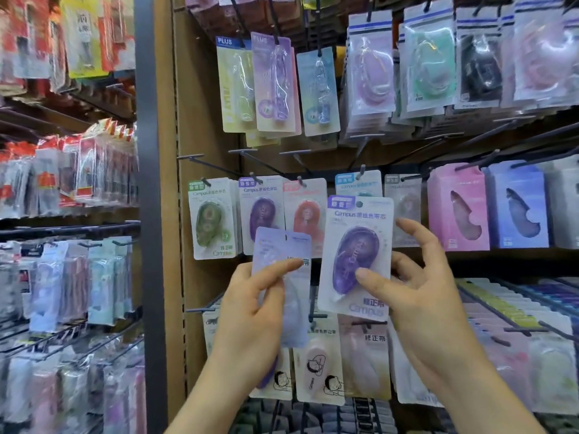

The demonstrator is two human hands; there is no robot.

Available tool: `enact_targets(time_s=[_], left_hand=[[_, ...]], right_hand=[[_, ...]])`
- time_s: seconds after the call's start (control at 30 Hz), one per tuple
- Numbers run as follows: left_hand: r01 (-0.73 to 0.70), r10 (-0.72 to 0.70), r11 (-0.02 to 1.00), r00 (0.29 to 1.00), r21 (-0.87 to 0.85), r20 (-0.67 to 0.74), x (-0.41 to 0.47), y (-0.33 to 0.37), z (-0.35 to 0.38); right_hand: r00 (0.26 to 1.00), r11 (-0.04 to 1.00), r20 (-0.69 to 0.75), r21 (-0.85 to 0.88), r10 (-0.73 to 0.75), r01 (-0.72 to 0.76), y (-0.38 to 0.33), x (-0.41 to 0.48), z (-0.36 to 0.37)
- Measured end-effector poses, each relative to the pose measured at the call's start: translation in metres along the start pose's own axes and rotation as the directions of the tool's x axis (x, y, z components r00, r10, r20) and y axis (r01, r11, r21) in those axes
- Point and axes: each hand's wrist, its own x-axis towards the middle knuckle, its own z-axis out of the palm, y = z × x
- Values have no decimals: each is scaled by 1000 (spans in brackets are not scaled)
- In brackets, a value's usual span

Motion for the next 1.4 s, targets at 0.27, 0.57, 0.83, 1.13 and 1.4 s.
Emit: enact_targets(time_s=[0.27, 0.57, 0.83, 1.13, 1.4], left_hand=[[140, -136, 975, 990, -175, 31, 7, 13, -19], [132, -127, 987, 991, -94, 49, 14, -6, -58], [101, -47, 956, 979, 275, -198, 32, -21, -88], [39, -72, 891, 996, 452, 55, 41, -11, -102], [53, -85, 969, 989, 242, 123, 51, -27, -102]], right_hand=[[975, 966, 182, 198, 131, -167, 13, 0, 44], [970, 994, 220, -57, 102, -92, 18, 18, 86], [986, 943, 137, -302, -99, 137, 17, 75, 117], [984, 830, 125, -529, -130, 177, 26, 101, 132], [979, 773, 195, -610, -65, 173, 17, 105, 132]])
